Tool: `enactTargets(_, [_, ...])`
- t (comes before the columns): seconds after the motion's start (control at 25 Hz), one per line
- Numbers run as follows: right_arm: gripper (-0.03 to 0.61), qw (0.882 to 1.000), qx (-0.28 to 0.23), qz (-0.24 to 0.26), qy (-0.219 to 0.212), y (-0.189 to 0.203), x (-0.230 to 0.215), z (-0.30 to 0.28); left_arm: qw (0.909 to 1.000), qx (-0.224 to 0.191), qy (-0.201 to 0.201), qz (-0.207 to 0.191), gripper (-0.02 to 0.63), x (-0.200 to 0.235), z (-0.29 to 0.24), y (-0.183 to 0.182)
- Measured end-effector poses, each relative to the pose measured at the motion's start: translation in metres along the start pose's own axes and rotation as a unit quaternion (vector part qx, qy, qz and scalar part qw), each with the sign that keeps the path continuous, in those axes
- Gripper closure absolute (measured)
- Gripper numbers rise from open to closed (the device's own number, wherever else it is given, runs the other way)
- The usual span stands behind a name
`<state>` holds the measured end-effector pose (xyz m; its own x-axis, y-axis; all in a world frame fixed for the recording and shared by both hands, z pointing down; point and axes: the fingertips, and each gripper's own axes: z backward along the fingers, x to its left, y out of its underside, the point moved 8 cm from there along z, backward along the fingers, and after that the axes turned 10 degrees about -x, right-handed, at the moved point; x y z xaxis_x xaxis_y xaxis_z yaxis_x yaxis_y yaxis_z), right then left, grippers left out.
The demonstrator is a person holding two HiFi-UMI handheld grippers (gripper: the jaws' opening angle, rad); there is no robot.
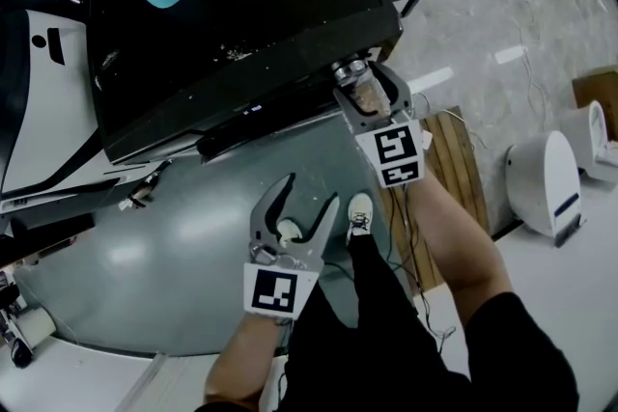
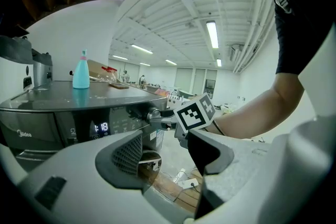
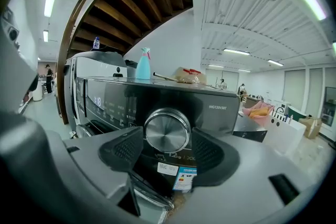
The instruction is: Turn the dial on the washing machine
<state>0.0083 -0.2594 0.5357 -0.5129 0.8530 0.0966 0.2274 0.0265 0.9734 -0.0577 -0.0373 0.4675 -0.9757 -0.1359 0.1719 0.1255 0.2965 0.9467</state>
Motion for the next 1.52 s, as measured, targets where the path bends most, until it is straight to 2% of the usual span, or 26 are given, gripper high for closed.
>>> enactTargets(0.28, [0.308,1.0,-0.003,-0.007,0.012,0.0,0.002,-0.002,1.0,0.0,0.0,0.003,0.361,0.003,0.001,0.002])
enactTargets(0.44, [0.308,0.999,-0.004,-0.031,0.017,0.001,0.002,-0.002,1.0,-0.001,-0.001,0.004,0.36,0.005,0.003,0.002])
enactTargets(0.64, [0.307,0.994,-0.008,-0.109,0.022,0.004,-0.002,-0.002,1.0,0.0,0.001,0.006,0.362,0.005,0.005,0.003])
enactTargets(0.84, [0.307,0.979,-0.02,-0.203,0.026,0.01,-0.007,-0.002,1.0,0.001,0.0,0.009,0.362,0.005,0.008,0.004])
enactTargets(0.92, [0.305,0.974,-0.023,-0.224,0.027,0.011,-0.007,-0.002,1.0,0.0,0.0,0.008,0.36,0.005,0.009,0.004])
enactTargets(1.12, [0.306,0.98,-0.019,-0.195,0.028,0.01,-0.005,-0.003,1.0,-0.001,-0.001,0.01,0.362,0.006,0.011,0.005])
enactTargets(1.52, [0.295,0.998,-0.013,-0.06,0.022,0.003,0.002,-0.004,0.9999,-0.004,-0.002,0.01,0.362,0.008,0.01,0.005])
